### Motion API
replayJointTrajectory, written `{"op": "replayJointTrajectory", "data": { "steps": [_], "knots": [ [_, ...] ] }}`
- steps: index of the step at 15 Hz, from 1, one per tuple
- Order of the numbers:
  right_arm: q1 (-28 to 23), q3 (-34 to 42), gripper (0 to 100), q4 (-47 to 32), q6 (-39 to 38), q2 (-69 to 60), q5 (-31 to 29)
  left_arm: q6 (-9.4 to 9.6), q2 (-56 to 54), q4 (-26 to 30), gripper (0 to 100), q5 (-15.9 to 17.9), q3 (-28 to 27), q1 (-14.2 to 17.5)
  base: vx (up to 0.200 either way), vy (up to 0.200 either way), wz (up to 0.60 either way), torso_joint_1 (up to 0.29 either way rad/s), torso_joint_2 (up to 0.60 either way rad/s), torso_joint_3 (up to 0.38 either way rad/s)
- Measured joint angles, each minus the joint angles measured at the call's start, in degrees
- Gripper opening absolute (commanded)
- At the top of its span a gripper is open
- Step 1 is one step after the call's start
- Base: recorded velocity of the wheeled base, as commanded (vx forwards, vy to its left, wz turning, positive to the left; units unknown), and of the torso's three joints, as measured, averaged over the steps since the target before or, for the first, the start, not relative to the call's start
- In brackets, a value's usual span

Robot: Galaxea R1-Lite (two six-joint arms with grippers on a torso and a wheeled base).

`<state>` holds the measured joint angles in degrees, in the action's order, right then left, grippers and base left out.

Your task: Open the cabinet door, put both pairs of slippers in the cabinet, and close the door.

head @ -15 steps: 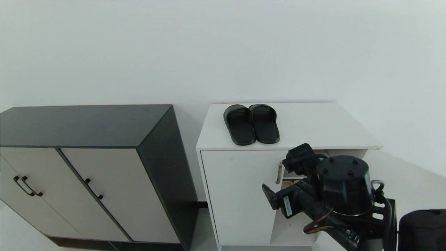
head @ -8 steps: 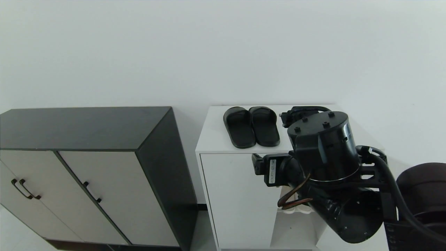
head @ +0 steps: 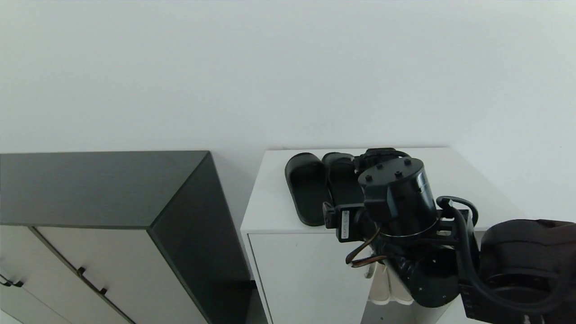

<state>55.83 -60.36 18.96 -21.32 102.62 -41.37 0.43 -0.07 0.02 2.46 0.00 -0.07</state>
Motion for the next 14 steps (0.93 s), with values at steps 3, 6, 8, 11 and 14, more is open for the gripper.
{"op": "replayJointTrajectory", "data": {
  "steps": [3,6,8,11,14],
  "knots": [
    [-2.2,-1.0,100,8.3,5.4,3.0,5.1,0.01,0.0,0.0,0,0.0,0.0,0.0,0.0,0.0,0.0,0.0,0.0,0.0],
    [-4.9,-4.5,100,10.2,7.2,7.4,6.8,-0.02,0.0,0.0,0,0.0,0.0,0.0,0.0,0.0,0.0,0.0,0.0,0.0],
    [-6.5,-7.8,100,10.3,8.4,10.9,6.9,-0.05,0.0,0.0,0,0.0,0.0,0.0,0.0,0.0,0.0,0.0,0.0,0.0],
    [-8.2,-13.2,100,10.3,9.4,15.9,7.2,-0.07,0.0,0.0,0,0.0,0.0,0.0,0.0,0.0,0.0,0.0,0.0,0.0],
    [-9.7,-17.8,100,10.2,10.7,19.5,8.3,-0.07,0.0,0.0,0,0.0,0.0,0.0,0.0,0.0,0.0,0.0,0.0,0.0]
  ]
}}
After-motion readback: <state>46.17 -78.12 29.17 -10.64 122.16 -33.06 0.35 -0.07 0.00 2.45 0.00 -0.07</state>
